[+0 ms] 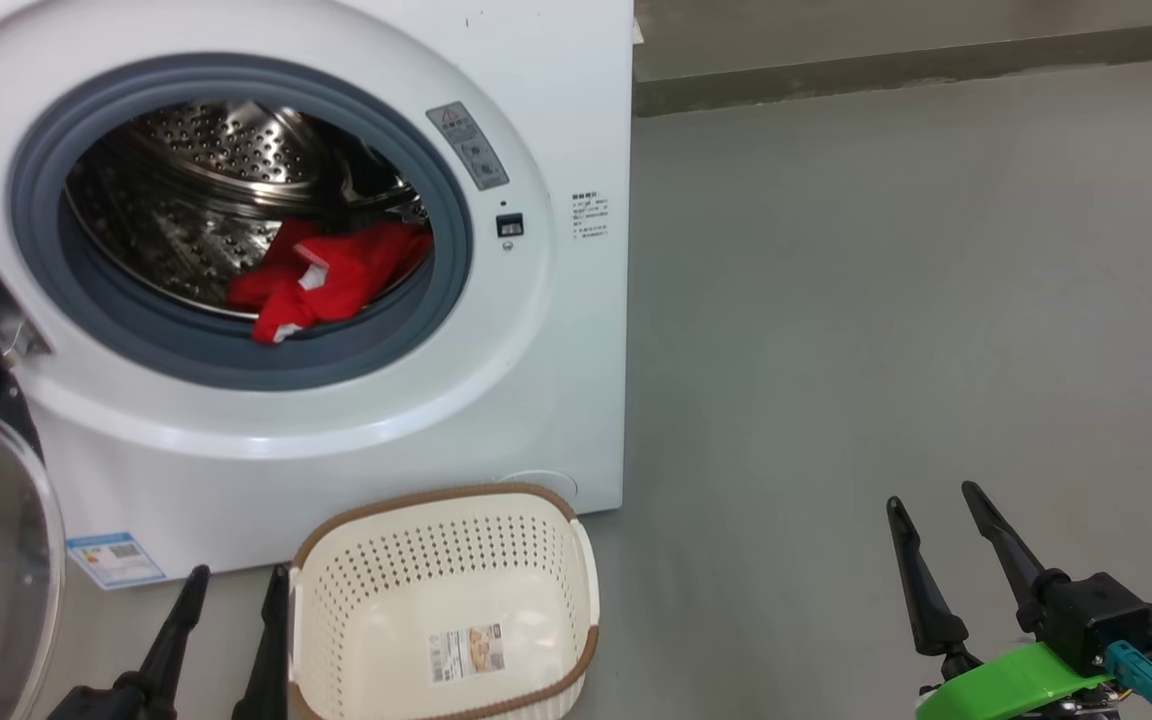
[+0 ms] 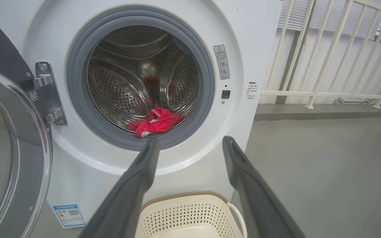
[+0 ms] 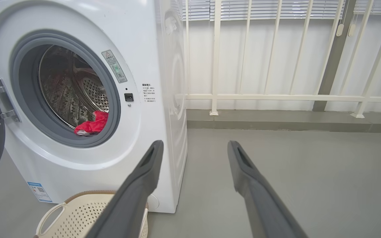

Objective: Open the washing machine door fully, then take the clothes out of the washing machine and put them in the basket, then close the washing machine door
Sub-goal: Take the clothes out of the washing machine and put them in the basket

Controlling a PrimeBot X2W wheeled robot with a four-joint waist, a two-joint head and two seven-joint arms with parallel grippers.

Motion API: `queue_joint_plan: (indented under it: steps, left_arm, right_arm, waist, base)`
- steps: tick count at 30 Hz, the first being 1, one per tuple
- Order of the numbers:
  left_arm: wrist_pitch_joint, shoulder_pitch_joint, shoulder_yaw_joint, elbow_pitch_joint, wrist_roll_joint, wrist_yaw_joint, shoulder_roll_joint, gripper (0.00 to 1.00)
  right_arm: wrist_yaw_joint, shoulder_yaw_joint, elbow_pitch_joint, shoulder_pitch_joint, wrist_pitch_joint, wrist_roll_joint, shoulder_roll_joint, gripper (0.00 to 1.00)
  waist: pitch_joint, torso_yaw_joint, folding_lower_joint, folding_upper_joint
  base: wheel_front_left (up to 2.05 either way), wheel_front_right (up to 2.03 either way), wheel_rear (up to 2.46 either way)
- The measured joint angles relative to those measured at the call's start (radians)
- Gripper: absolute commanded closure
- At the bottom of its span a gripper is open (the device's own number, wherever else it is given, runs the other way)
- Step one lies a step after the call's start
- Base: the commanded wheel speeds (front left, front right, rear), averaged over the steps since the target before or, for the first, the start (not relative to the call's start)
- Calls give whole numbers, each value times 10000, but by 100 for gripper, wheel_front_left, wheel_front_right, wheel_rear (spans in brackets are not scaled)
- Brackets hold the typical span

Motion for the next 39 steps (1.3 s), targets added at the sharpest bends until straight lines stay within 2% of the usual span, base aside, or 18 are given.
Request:
queue_joint_plan:
  steps: [8,15,39]
  left_arm:
    - [-2,-9,73,-190,-102,0,-25,0]
    - [0,-9,104,-192,-6,0,-21,0]
    - [0,-8,305,-215,134,0,-86,0]
  right_arm:
    - [0,8,21,0,0,2,2,0]
    - [0,35,23,-1,0,4,8,0]
    - [0,176,52,-2,0,77,23,0]
  waist:
    - [23,6,0,0]
    - [35,7,0,0]
    - [-4,8,0,0]
  base:
    - [193,-193,0]
    - [104,-104,0]
    - [5,-5,0]
